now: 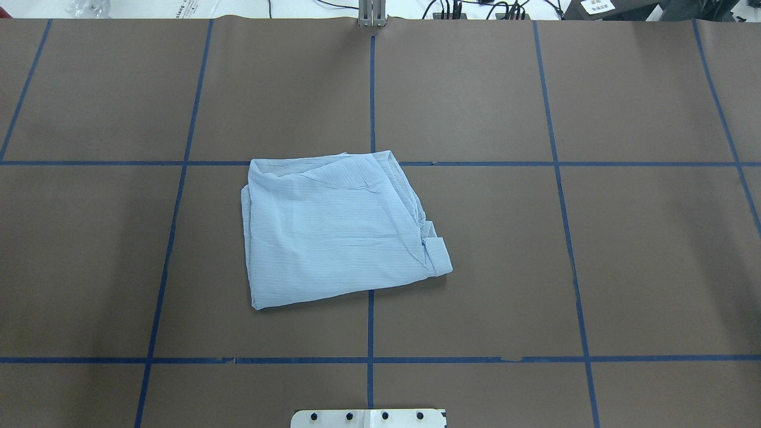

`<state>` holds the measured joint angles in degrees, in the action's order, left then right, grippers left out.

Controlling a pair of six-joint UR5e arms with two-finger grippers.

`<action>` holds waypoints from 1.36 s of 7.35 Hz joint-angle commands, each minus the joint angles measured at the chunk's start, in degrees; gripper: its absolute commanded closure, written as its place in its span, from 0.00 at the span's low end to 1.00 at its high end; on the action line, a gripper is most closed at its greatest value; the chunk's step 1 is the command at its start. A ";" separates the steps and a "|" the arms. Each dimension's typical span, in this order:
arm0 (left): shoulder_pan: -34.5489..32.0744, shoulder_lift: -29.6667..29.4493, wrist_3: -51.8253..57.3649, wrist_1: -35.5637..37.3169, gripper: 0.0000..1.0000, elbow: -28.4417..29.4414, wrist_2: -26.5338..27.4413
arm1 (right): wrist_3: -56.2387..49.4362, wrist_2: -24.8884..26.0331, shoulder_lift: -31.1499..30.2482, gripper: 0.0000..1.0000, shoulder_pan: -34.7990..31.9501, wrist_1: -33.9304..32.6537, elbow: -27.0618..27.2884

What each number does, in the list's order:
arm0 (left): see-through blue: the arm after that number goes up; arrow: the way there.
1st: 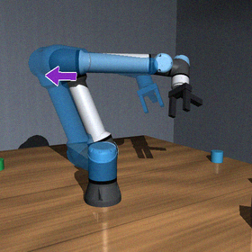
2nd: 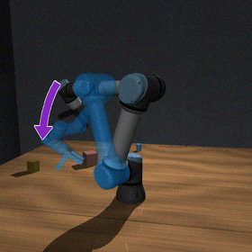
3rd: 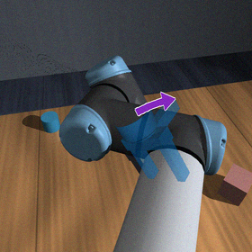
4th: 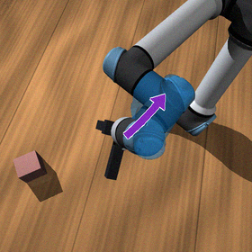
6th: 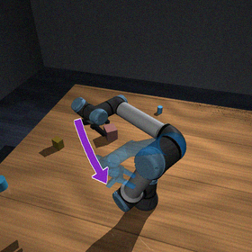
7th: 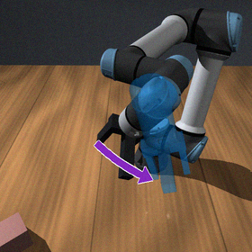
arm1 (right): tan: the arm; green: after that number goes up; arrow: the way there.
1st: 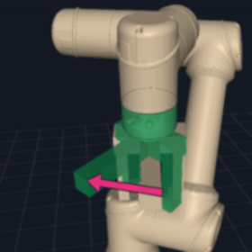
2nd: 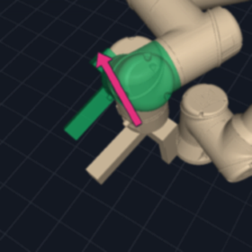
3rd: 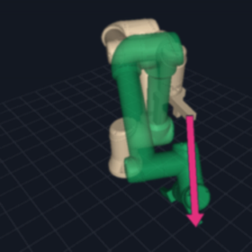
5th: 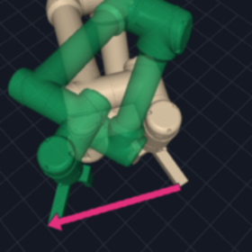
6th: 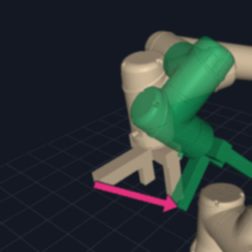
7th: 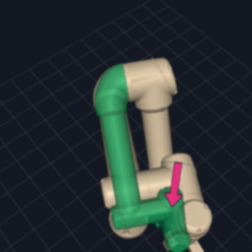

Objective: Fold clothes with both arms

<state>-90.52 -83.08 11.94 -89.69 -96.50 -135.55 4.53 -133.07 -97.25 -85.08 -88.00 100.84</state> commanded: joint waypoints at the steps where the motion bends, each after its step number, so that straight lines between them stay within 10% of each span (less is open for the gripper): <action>1: -0.01 -0.24 0.10 -0.14 0.00 -0.01 -0.06 | -0.04 0.18 0.04 0.00 0.00 0.02 0.06; 10: -0.01 0.29 -0.07 -0.14 0.00 0.70 -0.06 | -0.13 0.36 0.66 0.00 0.00 0.11 0.15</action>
<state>-90.53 -82.84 11.93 -89.82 -95.91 -135.68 4.36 -132.72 -96.64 -85.08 -87.90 100.94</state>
